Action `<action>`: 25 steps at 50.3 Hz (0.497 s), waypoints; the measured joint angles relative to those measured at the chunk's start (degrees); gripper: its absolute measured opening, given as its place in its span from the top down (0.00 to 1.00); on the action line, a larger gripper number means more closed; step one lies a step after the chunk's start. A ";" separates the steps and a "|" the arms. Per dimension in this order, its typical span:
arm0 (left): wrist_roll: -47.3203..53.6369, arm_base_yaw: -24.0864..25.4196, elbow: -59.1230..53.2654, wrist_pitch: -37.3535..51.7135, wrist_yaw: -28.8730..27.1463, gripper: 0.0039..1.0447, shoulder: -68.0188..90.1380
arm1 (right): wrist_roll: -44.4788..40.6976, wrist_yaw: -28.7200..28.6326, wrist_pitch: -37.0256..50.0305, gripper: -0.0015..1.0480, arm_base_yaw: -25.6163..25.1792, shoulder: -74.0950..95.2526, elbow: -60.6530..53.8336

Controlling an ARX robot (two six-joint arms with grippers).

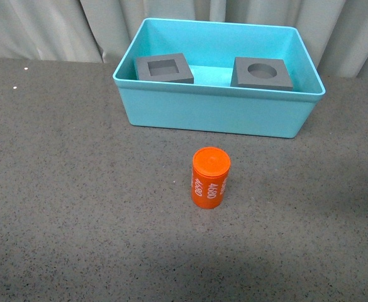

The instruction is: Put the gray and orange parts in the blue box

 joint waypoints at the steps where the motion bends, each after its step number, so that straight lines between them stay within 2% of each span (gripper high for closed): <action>1: 0.00 0.00 0.00 0.00 0.02 0.21 0.00 | -1.86 -0.26 -0.07 0.09 0.37 0.52 0.42; 5: 0.02 0.00 0.00 -0.02 0.02 0.08 0.00 | -6.71 -3.98 -4.50 0.09 2.45 3.19 3.02; 7: 0.07 0.00 0.00 -0.02 0.02 0.04 0.00 | -7.56 -5.55 -6.60 0.09 3.37 4.37 4.17; 16: 0.07 0.00 0.00 -0.02 0.02 0.06 0.00 | -8.44 -12.07 -18.82 0.09 8.87 12.31 13.03; 25: 0.07 0.00 0.00 -0.04 0.02 0.06 0.00 | -8.72 -14.32 -22.47 0.09 12.31 18.45 17.16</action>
